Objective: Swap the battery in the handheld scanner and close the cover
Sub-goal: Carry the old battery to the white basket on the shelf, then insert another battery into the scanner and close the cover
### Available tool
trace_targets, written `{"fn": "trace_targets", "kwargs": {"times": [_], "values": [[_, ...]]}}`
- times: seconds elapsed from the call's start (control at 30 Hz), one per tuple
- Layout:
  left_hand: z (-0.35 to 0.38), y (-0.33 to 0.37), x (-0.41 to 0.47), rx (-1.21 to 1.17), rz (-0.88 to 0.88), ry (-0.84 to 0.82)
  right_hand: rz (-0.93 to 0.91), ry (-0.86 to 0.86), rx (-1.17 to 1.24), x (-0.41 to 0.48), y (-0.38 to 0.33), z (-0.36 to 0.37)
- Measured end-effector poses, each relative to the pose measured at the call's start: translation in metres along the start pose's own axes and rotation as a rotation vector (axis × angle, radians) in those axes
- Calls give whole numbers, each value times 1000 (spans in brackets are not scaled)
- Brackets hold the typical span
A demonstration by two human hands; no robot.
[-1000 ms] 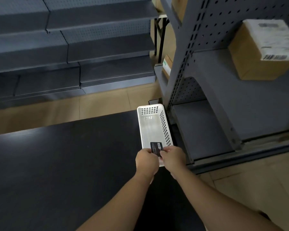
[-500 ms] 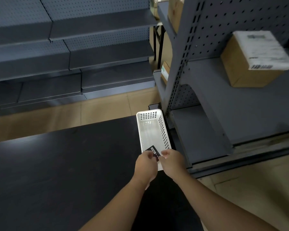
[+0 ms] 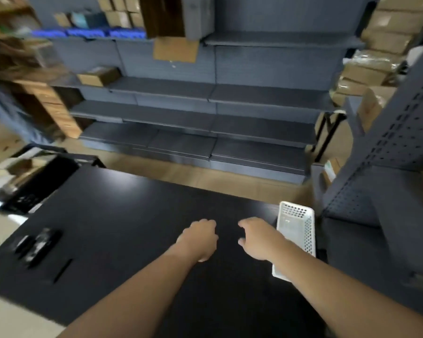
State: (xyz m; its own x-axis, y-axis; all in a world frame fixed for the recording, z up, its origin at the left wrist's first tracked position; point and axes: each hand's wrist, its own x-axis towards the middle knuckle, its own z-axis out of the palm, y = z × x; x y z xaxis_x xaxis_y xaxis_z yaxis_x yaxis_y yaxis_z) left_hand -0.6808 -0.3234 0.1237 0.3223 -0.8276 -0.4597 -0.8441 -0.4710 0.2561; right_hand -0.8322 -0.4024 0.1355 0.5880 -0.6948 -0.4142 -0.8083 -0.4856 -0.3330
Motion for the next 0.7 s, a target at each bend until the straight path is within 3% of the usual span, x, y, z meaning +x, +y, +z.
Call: {"fn": "trace_targets", "kwargs": {"times": [0.37,0.7], "values": [[-42,-192,-155,-57,-296,245,-303,-4,-210,-39,-235,41],[0,-390,-343,-73,-496,318,-608,-105,-299,-127,-460,185]]}}
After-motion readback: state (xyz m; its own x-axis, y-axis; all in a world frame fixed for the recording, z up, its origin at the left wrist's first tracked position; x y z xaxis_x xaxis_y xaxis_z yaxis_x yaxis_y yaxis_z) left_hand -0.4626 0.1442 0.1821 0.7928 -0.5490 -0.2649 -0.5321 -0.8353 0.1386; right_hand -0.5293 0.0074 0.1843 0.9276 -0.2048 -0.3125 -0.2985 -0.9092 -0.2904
